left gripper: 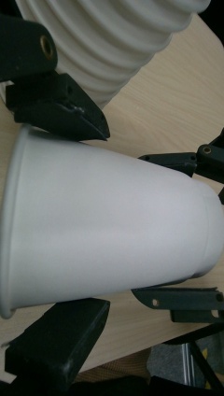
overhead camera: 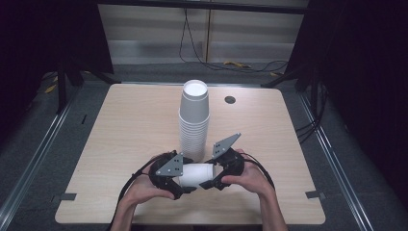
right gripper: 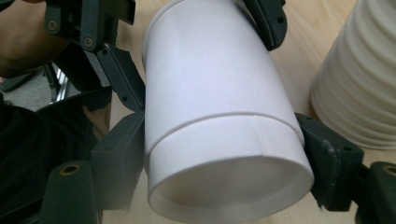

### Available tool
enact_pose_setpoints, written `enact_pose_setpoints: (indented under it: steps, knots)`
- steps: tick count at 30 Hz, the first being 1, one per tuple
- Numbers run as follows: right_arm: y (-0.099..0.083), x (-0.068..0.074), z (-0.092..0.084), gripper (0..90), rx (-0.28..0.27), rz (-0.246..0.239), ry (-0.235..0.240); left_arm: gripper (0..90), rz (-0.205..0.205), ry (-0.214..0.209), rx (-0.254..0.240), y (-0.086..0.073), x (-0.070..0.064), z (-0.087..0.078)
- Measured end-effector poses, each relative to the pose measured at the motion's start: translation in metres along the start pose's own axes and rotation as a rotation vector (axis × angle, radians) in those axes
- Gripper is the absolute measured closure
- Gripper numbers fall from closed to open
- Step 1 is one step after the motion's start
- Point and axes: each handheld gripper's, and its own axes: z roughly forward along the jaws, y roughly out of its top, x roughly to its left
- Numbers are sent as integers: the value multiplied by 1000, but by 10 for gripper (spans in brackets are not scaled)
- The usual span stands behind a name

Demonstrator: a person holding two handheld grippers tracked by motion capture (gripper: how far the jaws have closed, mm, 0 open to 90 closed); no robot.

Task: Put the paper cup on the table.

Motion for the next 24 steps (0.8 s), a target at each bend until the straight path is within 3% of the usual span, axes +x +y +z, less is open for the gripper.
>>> enact_pose_setpoints:
  steps: [4,13,15,16,18,21,24]
  knots:
    - [-1,-1,0,238,7,10,-41,161,-29,28,-73,-1,3,-8]
    - [-10,-5,-2,237,-14,44,-74,159,-108,80,-169,-10,5,-21]
    - [-13,-4,-3,237,-41,38,-91,165,-128,101,-191,-12,5,-24]
    - [-14,-3,-4,236,-50,36,-106,167,-158,109,-220,-14,4,-26]
    - [-15,-3,-6,236,-67,40,-115,167,-171,111,-249,-15,5,-29]
    - [-19,-4,-8,236,-95,49,-130,162,-205,109,-283,-19,5,-32]
    - [-25,-4,-9,235,-148,55,-127,158,-233,142,-297,-25,3,-34]
